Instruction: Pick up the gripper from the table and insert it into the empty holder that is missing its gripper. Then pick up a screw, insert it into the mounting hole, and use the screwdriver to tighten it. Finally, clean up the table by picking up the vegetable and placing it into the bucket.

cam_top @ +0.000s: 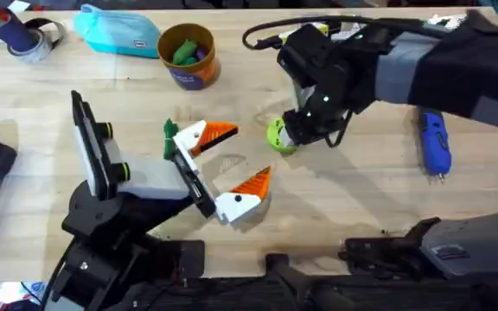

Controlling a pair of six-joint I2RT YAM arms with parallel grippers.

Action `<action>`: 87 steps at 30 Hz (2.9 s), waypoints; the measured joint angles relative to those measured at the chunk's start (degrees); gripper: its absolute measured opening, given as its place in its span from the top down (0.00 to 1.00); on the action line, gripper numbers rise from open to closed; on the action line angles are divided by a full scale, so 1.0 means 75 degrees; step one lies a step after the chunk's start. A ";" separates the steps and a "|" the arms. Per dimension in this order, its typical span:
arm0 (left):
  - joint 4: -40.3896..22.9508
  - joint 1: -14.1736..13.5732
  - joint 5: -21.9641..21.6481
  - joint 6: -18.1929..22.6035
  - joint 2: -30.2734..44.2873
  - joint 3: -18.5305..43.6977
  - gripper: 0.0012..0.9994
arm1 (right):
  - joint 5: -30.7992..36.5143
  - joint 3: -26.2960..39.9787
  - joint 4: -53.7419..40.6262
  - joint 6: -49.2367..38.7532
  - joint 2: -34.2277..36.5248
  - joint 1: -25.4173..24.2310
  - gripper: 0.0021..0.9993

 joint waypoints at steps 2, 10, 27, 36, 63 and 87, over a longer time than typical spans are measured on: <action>0.0000 0.0000 0.0000 0.0000 0.0000 0.0000 0.01 | -0.0002 0.0000 0.0068 0.0000 0.0046 0.0036 0.79; 0.0000 0.0000 0.0000 0.0000 0.0000 0.0000 0.01 | 0.0001 0.0000 0.0199 0.0000 0.0052 0.0083 0.78; 0.0000 0.0000 0.0000 0.0000 0.0000 0.0000 0.01 | 0.0001 0.0000 0.0235 -0.0001 0.0395 0.0083 0.84; 0.0000 0.0000 0.0000 0.0001 0.0000 0.0000 0.01 | 0.0004 0.0000 0.0288 0.0023 0.0395 0.0083 0.99; 0.0000 0.0000 -0.0032 0.0003 0.0000 0.0000 0.01 | -0.0007 0.4274 -0.2957 -0.0502 -0.0272 0.0695 1.00; -0.0003 0.0000 0.0210 0.0668 0.0000 0.0000 0.01 | -0.0578 0.5269 -0.2240 -0.0554 0.0341 0.2614 1.00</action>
